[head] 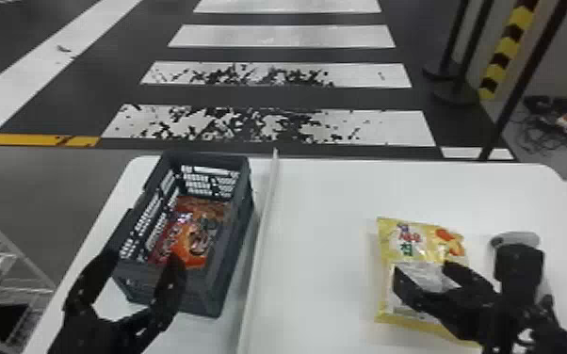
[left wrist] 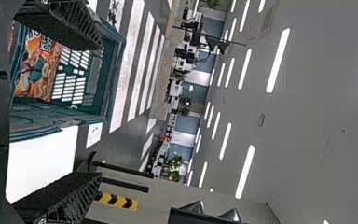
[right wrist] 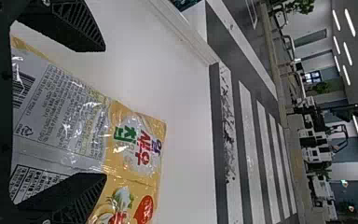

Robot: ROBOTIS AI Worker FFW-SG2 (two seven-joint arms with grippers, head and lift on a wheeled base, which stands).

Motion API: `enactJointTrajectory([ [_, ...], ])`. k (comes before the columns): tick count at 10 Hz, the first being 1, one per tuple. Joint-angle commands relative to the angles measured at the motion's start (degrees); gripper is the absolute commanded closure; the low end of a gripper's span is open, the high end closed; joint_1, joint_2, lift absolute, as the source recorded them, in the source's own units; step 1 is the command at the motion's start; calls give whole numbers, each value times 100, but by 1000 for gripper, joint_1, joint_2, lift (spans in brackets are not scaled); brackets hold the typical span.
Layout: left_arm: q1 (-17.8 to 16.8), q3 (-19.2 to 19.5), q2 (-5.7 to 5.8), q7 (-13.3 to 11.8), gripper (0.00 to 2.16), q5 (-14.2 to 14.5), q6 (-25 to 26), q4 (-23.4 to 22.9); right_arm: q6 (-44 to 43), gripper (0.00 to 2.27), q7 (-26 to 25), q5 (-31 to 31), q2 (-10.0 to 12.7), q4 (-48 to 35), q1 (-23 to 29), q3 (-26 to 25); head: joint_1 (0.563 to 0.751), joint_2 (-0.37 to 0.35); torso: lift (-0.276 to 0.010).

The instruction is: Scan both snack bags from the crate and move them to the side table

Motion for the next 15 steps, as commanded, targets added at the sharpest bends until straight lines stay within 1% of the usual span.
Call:
enactJointTrajectory([
  [1, 25, 0, 3, -9, 29, 0, 0, 0, -58, 26, 8, 180, 6, 454, -349, 87, 695, 70, -95],
  [4, 51, 44, 3, -17, 29, 9, -53, 9, -357, 36, 104, 602, -46, 1096, -578, 131, 695, 61, -95],
  [5, 16, 44, -6, -35, 29, 18, -36, 9, -533, 73, 104, 830, -55, 1316, -604, 254, 695, 57, -95],
  [6, -10, 44, -6, -44, 29, 27, -36, 9, -533, 279, 113, 944, -125, 1491, -674, 316, 695, 53, -95],
  [7, -28, 44, -6, -44, 29, 44, -36, 36, -498, 1278, 104, 1050, -205, 1553, -710, 360, 695, 51, -95],
  [8, -63, 44, -6, -44, 29, 44, -36, 80, -463, 2084, 96, 1120, -205, 1553, -718, 421, 695, 46, -95],
  [9, -98, 44, -6, -44, 29, 53, -36, 115, -814, 2236, 96, 1102, -222, 1474, -613, 430, 695, 45, -95],
  [12, -107, 44, -6, -53, 29, 97, -71, 123, -797, 2236, 113, 1023, -521, 736, -174, 360, 695, 51, -95],
  [14, -107, 9, -6, -61, 29, 97, -124, 132, -885, 2236, 96, 988, -688, -161, 389, 26, 695, 42, -95],
  [15, -81, 0, 3, -79, 29, 97, -141, 106, -867, 2236, 96, 927, -837, -644, 644, -167, 695, 29, -95],
])
